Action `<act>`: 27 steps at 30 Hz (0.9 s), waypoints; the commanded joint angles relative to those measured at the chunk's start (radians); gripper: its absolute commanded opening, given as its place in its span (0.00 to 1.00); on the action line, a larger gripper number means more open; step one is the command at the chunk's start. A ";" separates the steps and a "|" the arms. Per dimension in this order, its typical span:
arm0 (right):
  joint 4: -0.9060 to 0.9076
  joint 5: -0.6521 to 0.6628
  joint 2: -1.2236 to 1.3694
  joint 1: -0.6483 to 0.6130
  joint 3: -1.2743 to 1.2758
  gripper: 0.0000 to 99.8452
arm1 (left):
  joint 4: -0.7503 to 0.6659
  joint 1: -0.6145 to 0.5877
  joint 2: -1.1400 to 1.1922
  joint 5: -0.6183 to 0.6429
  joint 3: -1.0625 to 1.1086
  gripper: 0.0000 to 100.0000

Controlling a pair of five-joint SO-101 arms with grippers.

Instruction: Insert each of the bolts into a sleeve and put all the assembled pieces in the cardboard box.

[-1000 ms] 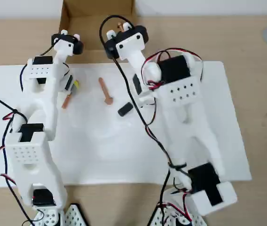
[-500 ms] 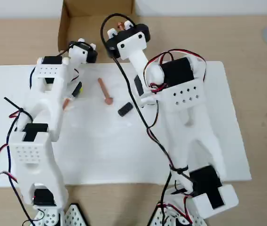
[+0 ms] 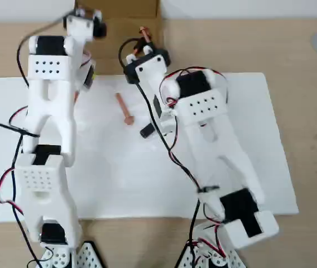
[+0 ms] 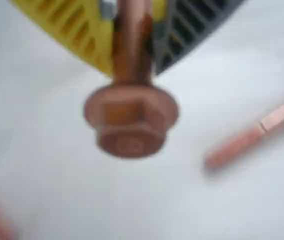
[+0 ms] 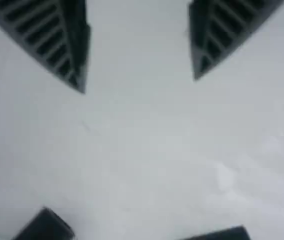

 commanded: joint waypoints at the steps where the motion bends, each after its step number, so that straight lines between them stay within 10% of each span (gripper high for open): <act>1: -0.048 0.009 0.030 -0.021 -0.004 0.17 | 0.026 0.018 -0.058 0.095 -0.173 0.01; 8: -0.037 0.000 0.133 -0.021 -0.076 0.17 | 0.026 -0.005 -0.251 0.244 -0.044 0.01; 15: 0.025 -0.299 0.202 -0.019 -0.156 0.17 | 0.000 0.005 -0.624 0.265 0.483 0.01; 27: 0.008 -0.829 0.410 -0.116 -0.344 0.17 | -0.471 0.005 -1.362 0.226 1.462 0.01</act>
